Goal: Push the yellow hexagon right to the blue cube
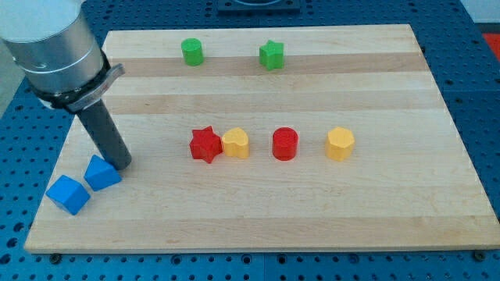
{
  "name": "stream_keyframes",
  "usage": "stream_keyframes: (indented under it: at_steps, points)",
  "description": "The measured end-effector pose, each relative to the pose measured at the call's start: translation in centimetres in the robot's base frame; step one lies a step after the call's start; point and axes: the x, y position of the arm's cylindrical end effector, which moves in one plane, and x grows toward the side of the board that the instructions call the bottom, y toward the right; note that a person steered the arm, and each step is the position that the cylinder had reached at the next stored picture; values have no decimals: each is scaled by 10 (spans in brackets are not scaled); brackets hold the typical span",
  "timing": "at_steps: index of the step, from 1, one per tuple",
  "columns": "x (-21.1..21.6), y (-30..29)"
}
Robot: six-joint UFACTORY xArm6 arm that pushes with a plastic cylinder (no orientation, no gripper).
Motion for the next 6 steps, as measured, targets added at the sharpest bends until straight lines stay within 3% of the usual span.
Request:
stream_keyframes:
  at_steps: [4,6]
  points:
    - [20,-9]
    - [31,146]
